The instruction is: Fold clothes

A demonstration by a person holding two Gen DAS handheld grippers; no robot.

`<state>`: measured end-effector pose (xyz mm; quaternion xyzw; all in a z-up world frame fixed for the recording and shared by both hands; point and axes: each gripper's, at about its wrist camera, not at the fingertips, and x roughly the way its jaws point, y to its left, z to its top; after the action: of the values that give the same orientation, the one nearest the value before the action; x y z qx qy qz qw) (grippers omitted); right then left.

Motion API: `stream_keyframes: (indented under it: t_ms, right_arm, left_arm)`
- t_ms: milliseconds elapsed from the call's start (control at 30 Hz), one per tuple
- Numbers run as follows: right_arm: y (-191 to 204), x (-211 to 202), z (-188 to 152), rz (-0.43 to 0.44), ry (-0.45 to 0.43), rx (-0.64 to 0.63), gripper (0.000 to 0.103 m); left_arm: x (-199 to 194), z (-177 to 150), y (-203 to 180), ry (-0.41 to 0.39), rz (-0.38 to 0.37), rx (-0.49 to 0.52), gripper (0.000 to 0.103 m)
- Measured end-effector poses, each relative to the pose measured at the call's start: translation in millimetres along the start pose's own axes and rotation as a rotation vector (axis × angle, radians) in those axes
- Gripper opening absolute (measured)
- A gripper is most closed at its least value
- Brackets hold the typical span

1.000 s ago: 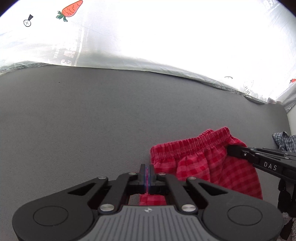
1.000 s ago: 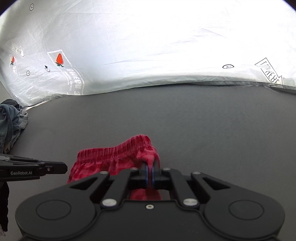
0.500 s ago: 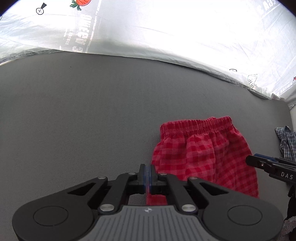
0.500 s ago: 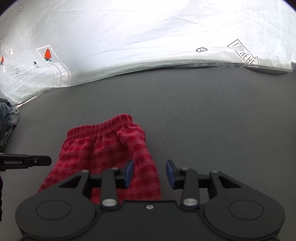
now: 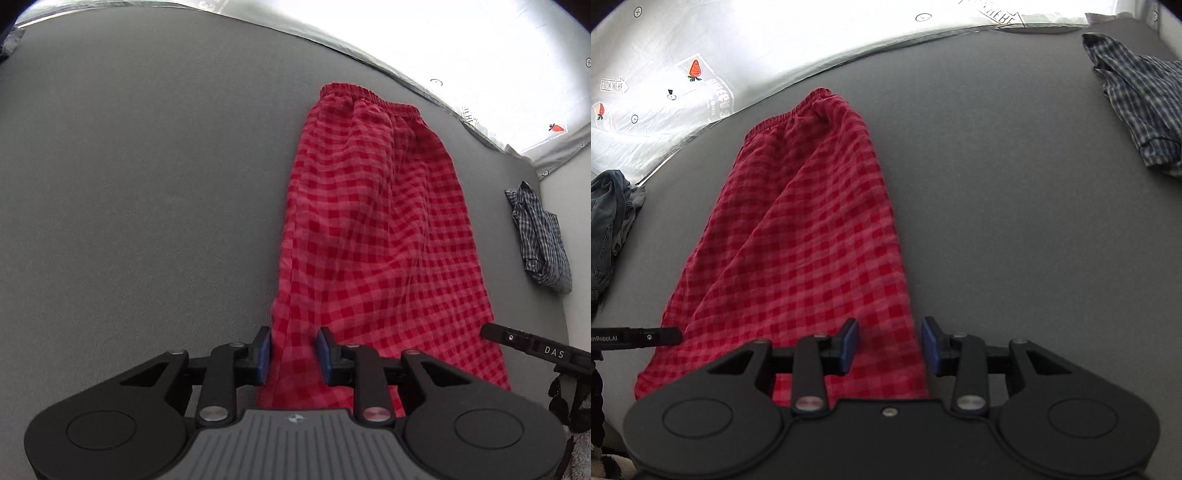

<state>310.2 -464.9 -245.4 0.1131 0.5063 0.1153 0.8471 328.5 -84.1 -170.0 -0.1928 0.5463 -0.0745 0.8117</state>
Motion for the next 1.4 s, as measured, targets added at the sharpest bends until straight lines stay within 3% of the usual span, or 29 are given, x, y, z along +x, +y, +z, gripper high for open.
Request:
stream_keyframes:
  t_ms: [167, 333, 633, 833, 1000, 1100, 1167, 1400]
  right_arm:
    - [-10.4, -23.2, -34.7, 0.035, -0.029, 0.075, 0.038]
    - [-9.0, -30.5, -54.5, 0.027, -0.032, 0.082, 0.039]
    - [13.7, -40.2, -79.4, -0.049, -0.038, -0.031, 0.046]
    - [51.4, -46.9, -107.0, -0.223, -0.058, -0.329, 0.049]
    - [86.0, -55.1, -128.5, -0.327, -0.140, -0.603, 0.059]
    - [112.8, -54.7, -137.1, -0.322, -0.214, -0.770, 0.071]
    - [133.8, -50.6, -143.6, -0.300, -0.260, -0.896, 0.075]
    - [182.6, -23.8, -160.6, -0.284, -0.376, -1.165, 0.083]
  left_arm:
    - [-11.4, -24.2, 6.6, 0.005, -0.075, -0.067, 0.028]
    - [-7.2, -43.8, 14.6, 0.050, -0.198, -0.188, 0.028]
    - [7.6, -59.6, 19.7, 0.090, -0.280, -0.326, 0.027]
    - [-7.3, -58.0, 17.7, 0.010, -0.252, -0.366, 0.016]
    - [-23.2, -52.0, 18.4, -0.041, -0.326, -0.458, 0.014]
    - [-27.8, -44.6, 16.8, -0.053, -0.399, -0.532, 0.013]
    - [-29.5, -38.3, 14.0, -0.061, -0.432, -0.554, 0.013]
    - [-35.4, -25.4, 4.1, -0.079, -0.421, -0.529, 0.013]
